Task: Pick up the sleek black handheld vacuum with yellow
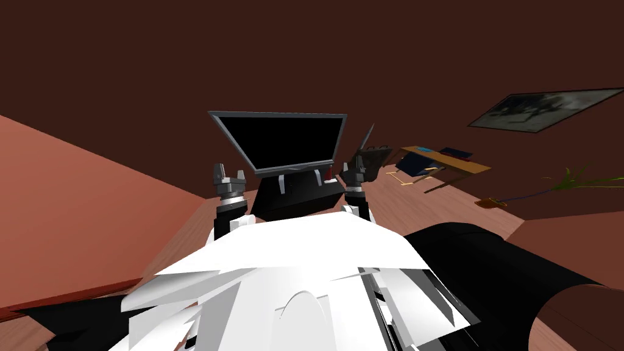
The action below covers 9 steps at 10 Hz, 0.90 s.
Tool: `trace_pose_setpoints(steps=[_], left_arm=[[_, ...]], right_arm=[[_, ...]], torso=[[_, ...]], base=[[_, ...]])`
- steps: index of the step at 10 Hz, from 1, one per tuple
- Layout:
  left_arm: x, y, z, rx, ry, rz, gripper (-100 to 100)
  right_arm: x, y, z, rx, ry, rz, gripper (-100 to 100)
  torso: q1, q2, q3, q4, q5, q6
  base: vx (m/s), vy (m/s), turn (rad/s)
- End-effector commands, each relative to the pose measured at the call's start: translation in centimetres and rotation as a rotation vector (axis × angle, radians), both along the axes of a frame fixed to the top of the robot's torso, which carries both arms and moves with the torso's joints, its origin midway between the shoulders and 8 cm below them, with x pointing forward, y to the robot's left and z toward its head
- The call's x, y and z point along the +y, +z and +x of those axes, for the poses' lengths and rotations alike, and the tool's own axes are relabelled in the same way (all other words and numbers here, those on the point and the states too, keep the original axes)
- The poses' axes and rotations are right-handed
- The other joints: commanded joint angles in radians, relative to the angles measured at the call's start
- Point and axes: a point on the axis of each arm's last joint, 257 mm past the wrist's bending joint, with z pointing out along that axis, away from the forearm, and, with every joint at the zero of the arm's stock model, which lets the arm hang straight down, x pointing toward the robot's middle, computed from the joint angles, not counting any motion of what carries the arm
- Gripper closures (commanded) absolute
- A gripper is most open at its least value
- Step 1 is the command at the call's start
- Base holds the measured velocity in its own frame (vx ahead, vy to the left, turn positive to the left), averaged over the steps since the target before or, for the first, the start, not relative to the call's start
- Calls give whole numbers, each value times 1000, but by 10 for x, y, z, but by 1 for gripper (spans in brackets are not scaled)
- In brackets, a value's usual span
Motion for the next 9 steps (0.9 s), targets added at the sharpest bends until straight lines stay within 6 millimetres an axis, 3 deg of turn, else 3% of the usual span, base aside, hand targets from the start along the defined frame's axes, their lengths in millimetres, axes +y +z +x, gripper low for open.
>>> trace_pose_setpoints(steps=[1,3,4,8,9], left_arm=[[7,-10,3,15,4,-5,-100],[35,-26,14,57,27,-26,-100],[37,-26,13,58,30,-27,-100],[94,-57,26,128,89,-99,-100],[97,-57,25,127,92,-102,-100]], right_arm=[[0,0,0,0,0,0,0],[0,0,0,0,0,0,0],[0,0,0,0,0,0,0],[0,0,0,0,0,0,0],[0,0,0,0,0,0,0]], torso=[[0,0,0,0,0,0],[2,0,0,0,0,0],[1,0,0,0,0,0],[2,0,0,0,0,-1],[1,0,0,0,0,0]], base=[[-3,-48,-89],[1,-55,-244],[1,-47,-116],[5,-56,-218],[3,-46,-125]])
